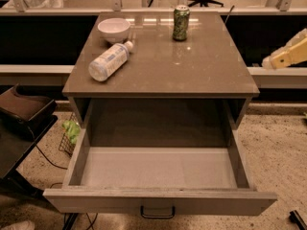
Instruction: Pick green can
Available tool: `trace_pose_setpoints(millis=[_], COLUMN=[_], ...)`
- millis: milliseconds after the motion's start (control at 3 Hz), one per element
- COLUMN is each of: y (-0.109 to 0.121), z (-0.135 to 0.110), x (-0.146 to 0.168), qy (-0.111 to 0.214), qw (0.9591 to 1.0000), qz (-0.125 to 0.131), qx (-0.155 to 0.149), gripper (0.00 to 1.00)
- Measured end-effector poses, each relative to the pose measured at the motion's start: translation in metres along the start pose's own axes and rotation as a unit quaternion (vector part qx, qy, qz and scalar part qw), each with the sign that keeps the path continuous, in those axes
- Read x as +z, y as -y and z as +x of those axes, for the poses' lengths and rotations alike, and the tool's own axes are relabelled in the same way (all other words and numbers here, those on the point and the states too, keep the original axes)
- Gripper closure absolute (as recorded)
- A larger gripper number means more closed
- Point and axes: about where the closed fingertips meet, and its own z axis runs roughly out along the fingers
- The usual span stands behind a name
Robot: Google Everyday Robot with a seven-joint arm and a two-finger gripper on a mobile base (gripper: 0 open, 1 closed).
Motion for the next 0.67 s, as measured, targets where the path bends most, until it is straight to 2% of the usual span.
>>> trace_pose_setpoints(millis=[333,667], y=[-0.008,-0.031], z=[-0.029,-0.054], x=[0.024,0.048], qy=[0.11,0.139], qw=[0.9931,0.9877], qz=[0.023,0.045], qx=[0.034,0.056], gripper=[0.0,0.0])
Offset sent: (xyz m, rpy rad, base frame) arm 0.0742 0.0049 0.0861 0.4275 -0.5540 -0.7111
